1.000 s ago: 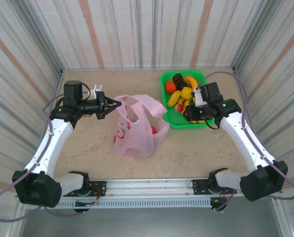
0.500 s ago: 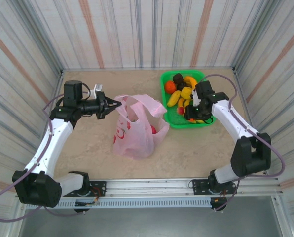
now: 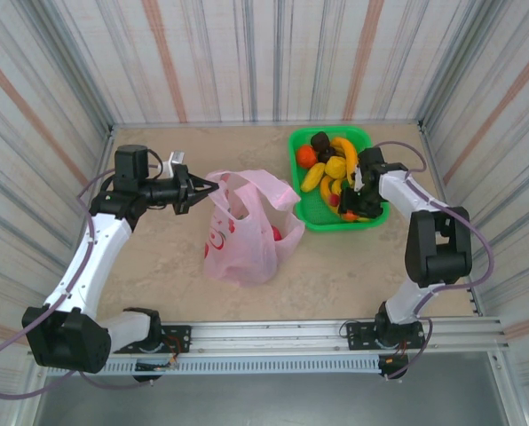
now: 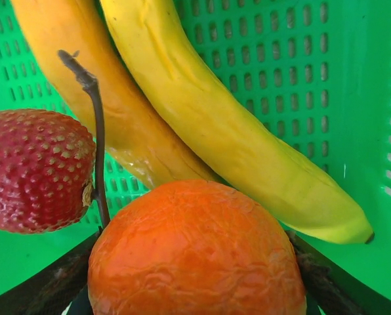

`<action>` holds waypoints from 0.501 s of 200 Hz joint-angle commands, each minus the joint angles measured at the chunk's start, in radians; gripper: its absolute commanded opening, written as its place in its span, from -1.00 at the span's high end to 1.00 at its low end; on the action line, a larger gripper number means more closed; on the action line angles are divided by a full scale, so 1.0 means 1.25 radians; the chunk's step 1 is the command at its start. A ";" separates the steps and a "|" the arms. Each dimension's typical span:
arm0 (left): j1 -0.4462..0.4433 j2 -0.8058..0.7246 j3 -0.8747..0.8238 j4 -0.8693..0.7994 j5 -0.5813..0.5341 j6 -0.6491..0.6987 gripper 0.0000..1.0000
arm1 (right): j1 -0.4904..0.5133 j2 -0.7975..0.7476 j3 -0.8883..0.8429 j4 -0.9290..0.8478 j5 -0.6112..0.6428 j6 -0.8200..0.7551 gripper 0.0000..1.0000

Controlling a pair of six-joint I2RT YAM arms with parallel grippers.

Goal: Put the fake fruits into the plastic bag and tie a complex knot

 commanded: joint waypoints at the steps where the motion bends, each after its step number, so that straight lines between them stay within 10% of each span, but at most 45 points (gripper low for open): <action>1: 0.006 -0.014 -0.003 0.007 0.009 0.016 1.00 | -0.018 0.004 -0.004 0.006 -0.035 0.008 -0.40; 100: 0.006 -0.012 0.000 0.006 0.008 0.016 1.00 | -0.033 -0.004 -0.025 -0.010 -0.069 -0.009 -0.45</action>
